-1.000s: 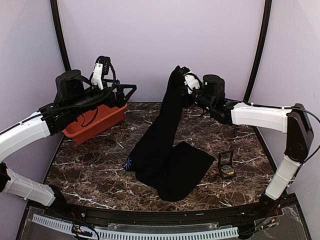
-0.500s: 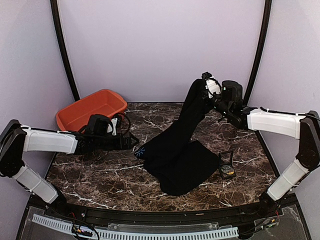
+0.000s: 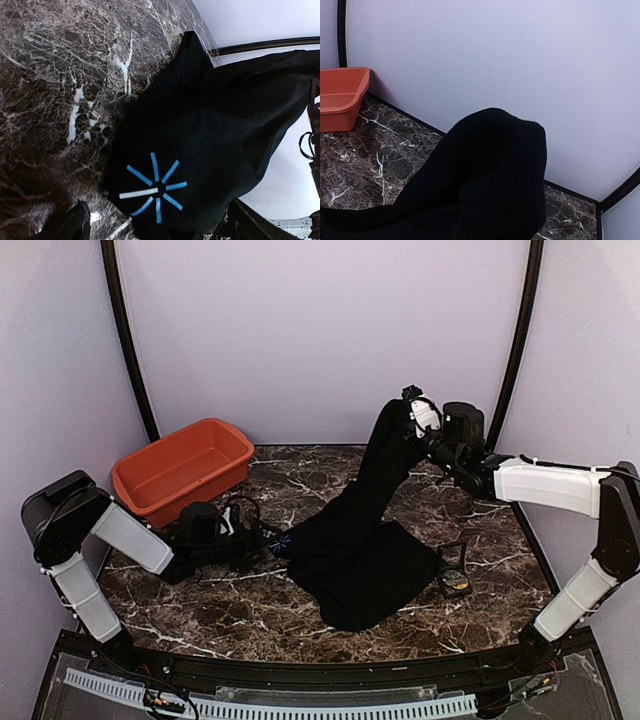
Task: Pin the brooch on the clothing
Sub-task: Pick up the crumpled clothing from the center of the board.
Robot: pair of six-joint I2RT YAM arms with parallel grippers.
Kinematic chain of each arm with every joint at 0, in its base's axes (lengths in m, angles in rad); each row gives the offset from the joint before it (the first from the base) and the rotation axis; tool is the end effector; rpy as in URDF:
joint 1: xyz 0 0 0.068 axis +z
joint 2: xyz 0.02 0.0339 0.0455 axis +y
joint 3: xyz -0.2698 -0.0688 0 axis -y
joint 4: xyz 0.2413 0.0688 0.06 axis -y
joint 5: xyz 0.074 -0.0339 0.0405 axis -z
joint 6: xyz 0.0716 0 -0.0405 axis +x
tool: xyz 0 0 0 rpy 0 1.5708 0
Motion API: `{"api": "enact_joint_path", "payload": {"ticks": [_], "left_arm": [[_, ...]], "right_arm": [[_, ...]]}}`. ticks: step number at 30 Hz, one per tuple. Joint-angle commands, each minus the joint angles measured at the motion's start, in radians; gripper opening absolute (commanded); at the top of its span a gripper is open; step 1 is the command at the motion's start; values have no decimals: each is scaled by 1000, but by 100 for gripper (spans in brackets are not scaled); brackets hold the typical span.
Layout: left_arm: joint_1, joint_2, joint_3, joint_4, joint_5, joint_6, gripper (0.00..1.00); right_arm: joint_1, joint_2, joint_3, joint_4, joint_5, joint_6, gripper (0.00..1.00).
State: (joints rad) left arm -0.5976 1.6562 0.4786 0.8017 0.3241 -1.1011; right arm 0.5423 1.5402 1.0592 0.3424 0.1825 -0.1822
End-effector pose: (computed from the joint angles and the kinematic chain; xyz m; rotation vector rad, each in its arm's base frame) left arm 0.2541 -0.2005 0.1303 -0.3114 2.1944 -1.3632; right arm 0.3463 0.1935 0.3048 -0.4767 1.6405 0.1121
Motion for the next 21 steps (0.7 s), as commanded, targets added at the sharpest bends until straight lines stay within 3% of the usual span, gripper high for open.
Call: {"api": "enact_joint_path", "payload": {"ticks": [1,5,7,9,16,21], "left_arm": [[-1,121,35,219,59,-132,90],[-5,174,46,266,39,-147,83],[-5,186,49,278,33,-143,76],[-5,197,48,310,29,-143,63],[-5,246,84,452,42,-157,4],[-1,239,158,473,60,-83,1]], "right_arm": [[1,-21,14,33,26,-10,0],[0,-28,20,30,17,-12,0],[1,-31,20,29,18,-14,0],[0,-32,19,28,21,-17,0],[-5,-12,19,31,31,-14,0],[-16,-10,21,38,22,6,0]]}}
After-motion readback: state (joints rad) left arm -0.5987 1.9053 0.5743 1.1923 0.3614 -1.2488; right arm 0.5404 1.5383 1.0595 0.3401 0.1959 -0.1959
